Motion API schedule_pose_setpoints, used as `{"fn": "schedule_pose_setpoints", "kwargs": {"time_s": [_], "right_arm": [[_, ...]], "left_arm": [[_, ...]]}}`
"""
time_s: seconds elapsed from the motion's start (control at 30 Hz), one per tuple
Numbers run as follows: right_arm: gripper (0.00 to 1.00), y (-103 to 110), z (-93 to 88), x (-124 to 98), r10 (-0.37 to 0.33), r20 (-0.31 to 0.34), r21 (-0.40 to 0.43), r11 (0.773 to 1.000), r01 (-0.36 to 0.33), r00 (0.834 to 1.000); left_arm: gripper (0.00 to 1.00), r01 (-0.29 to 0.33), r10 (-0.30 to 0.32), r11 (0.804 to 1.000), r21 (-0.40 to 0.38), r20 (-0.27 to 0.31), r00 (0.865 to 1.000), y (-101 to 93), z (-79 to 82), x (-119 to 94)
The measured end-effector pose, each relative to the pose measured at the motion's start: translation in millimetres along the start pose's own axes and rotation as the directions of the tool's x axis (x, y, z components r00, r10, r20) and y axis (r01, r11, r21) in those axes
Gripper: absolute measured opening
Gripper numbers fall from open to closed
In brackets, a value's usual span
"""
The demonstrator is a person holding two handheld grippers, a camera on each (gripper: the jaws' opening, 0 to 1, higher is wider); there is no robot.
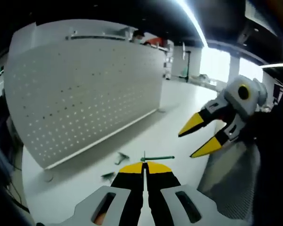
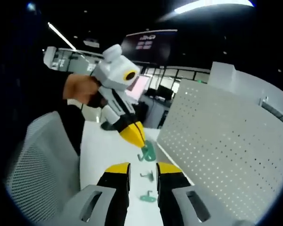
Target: Insert the hook assembly into the mounting plate slot until the hook locks in place.
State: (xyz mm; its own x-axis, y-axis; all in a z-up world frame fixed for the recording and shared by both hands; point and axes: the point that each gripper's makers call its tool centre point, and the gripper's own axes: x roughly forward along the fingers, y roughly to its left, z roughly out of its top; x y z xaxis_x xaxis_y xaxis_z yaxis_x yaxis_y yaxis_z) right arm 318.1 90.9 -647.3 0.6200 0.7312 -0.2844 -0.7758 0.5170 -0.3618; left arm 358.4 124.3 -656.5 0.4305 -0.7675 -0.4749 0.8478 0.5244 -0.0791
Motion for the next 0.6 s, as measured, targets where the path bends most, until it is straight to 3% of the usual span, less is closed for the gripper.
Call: {"fn": "schedule_pose_setpoints", "kwargs": {"time_s": [0.17, 0.6], "right_arm": [[0.11, -1, -0.2, 3, -0.009, 0.003, -0.072, 0.997, 0.01, 1.0], [0.07, -1, 0.4, 6, -0.028, 0.003, -0.152, 0.988, 0.028, 1.0]], "left_arm": [[0.01, 0.03, -0.03, 0.999, -0.036, 0.004, 1.0, -10.6, 5.5, 2], [0.01, 0.074, -0.074, 0.992, -0.101, 0.007, 0.997, -23.6, 7.0, 5]]}}
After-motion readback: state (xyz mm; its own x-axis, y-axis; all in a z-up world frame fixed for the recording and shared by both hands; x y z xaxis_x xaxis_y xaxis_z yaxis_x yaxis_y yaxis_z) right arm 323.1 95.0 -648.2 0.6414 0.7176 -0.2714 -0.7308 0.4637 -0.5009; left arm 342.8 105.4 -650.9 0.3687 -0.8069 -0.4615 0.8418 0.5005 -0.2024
